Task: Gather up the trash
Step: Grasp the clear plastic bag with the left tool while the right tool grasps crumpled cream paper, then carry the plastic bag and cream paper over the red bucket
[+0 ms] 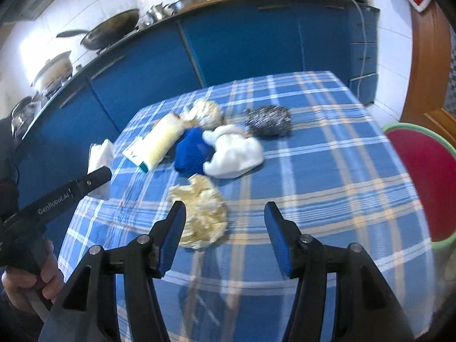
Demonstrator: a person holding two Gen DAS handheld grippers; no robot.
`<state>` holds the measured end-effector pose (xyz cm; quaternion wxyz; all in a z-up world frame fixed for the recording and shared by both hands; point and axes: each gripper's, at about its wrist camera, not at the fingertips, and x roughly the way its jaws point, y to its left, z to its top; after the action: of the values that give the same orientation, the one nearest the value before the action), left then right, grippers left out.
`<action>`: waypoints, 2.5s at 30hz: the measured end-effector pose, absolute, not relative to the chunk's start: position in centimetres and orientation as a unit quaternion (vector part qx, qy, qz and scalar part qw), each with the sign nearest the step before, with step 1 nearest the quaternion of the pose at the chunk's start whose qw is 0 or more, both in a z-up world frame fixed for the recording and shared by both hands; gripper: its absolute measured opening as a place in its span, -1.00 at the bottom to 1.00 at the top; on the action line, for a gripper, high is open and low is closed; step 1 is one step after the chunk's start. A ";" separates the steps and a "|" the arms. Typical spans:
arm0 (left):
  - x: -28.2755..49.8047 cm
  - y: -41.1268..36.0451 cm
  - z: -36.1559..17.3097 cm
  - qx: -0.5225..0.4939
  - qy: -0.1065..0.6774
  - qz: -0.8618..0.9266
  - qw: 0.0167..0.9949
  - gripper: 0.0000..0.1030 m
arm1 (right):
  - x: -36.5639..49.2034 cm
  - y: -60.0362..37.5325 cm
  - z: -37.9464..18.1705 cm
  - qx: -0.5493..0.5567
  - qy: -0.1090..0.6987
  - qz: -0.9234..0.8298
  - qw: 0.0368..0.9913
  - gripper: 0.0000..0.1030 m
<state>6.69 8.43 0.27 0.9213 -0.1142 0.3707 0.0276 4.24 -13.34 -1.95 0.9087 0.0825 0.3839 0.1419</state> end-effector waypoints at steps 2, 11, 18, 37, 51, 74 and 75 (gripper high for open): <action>6.6 8.6 0.1 -0.116 0.371 0.029 0.921 -0.45 | 4.6 -12.5 -2.5 0.077 0.391 0.146 0.905 0.14; 6.4 8.5 -0.1 -0.118 0.374 0.025 0.920 -0.45 | 5.7 -10.7 -5.0 0.068 0.424 0.161 0.889 -0.07; 6.5 7.7 0.0 -0.114 0.375 0.015 0.920 -0.45 | 5.2 -10.9 -4.7 0.056 0.414 0.162 0.894 -0.53; 6.9 1.0 1.0 -0.088 0.383 -0.072 0.917 -0.45 | 2.4 -17.7 -0.8 0.101 0.361 0.110 0.921 -0.54; 8.4 -6.6 2.5 -0.059 0.383 -0.162 0.907 -0.45 | 1.2 -24.8 0.7 0.138 0.332 0.037 0.933 -0.54; 11.2 -19.1 2.2 -0.003 0.387 -0.255 0.886 -0.45 | 0.0 -35.6 -0.4 0.198 0.313 -0.075 0.926 -0.54; 11.3 -19.7 2.1 0.000 0.388 -0.258 0.885 -0.45 | 0.0 -36.0 -0.6 0.201 0.314 -0.079 0.924 -0.54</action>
<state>11.32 -19.68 2.08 0.8849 0.0002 0.3879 -0.2578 0.01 -35.99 -0.56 0.9244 0.2012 0.3143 -0.0789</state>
